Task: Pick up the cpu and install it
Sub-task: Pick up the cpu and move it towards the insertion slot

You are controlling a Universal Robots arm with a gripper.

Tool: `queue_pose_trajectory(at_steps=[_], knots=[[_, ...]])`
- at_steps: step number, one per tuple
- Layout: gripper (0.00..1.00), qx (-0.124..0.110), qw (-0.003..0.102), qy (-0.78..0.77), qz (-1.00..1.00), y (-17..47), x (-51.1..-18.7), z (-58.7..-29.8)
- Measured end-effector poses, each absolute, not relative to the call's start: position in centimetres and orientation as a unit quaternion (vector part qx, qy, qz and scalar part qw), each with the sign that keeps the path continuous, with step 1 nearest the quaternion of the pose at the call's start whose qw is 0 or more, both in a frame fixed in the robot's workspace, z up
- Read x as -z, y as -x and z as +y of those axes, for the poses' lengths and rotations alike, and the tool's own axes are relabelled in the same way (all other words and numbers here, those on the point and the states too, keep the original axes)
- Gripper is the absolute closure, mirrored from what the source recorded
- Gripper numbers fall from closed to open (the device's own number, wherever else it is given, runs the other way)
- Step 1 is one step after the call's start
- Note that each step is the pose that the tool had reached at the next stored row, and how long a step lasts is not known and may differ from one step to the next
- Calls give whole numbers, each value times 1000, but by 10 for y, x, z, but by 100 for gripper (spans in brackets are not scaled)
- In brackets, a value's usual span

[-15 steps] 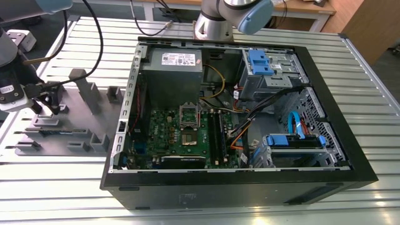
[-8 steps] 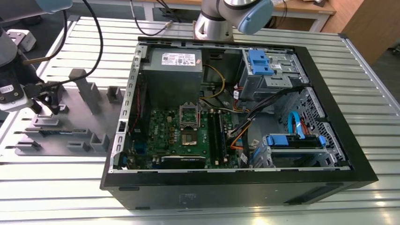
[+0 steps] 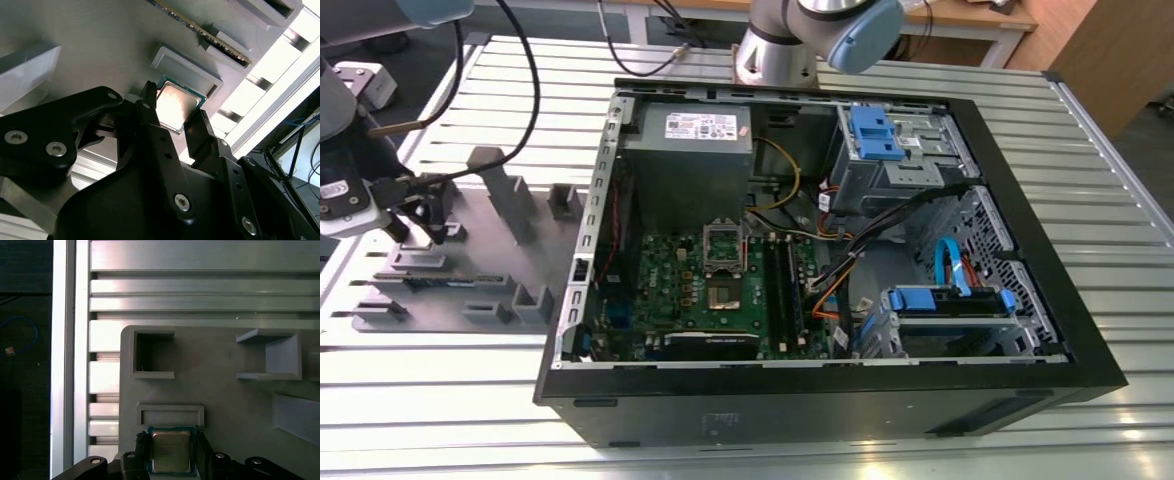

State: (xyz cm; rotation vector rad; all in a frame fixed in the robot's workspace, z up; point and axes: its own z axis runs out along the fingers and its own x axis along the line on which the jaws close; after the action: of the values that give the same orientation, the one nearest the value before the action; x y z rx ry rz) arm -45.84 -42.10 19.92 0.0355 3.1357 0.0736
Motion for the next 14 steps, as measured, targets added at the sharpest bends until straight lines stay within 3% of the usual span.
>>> queue_pose_trajectory(at_steps=[14], knots=[[53,-24,2,-11,1000,458,-212,-421]])
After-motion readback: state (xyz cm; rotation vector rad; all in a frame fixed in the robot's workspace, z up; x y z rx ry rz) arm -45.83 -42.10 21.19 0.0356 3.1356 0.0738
